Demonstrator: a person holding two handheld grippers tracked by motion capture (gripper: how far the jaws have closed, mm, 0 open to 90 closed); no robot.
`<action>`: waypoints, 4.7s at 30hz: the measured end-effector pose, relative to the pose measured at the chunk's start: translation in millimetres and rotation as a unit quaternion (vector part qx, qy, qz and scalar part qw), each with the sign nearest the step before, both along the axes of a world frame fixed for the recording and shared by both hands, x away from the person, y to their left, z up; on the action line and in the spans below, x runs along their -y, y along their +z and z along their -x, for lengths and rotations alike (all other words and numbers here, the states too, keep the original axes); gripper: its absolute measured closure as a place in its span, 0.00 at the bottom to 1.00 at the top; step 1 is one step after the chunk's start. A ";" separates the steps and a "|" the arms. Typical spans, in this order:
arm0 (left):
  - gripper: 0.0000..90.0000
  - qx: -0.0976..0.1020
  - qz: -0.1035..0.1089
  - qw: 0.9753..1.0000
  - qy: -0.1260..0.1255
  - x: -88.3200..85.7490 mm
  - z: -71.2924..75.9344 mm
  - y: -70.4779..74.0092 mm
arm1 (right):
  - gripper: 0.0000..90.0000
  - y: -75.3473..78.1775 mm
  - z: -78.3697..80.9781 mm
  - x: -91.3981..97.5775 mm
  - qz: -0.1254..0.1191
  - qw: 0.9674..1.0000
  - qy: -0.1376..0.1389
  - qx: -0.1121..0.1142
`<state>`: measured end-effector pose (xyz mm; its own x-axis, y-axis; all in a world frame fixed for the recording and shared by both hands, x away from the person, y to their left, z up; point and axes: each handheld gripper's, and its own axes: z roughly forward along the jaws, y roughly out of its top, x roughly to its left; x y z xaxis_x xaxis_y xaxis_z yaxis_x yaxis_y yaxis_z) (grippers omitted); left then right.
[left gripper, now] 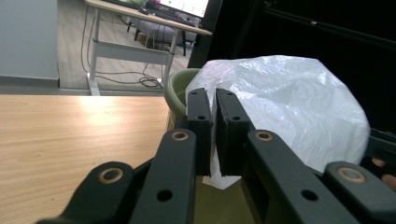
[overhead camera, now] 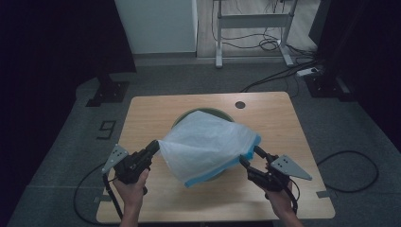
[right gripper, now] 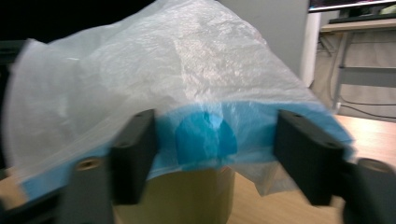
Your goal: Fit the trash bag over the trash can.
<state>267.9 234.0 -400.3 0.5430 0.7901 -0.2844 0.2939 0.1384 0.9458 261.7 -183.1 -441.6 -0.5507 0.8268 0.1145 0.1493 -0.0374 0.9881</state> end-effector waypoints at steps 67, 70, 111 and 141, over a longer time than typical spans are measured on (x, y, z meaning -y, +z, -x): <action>0.32 -0.029 -0.117 0.979 -0.165 106.1 -27.1 29.0 | 0.98 53.4 -2.0 -33.1 -0.015 0.997 0.010 0.074; 0.31 -0.027 -0.123 0.977 -0.173 110.4 -26.6 28.1 | 0.98 56.9 -0.3 -40.1 -0.011 0.997 0.016 0.080; 1.00 0.017 -0.067 0.985 -0.156 124.0 -21.8 28.3 | 0.59 59.6 10.8 -48.7 0.022 0.994 0.045 0.101; 0.99 0.024 -0.016 0.981 -0.190 111.6 -14.9 33.4 | 0.63 28.0 8.9 -56.4 -0.002 0.996 0.071 0.049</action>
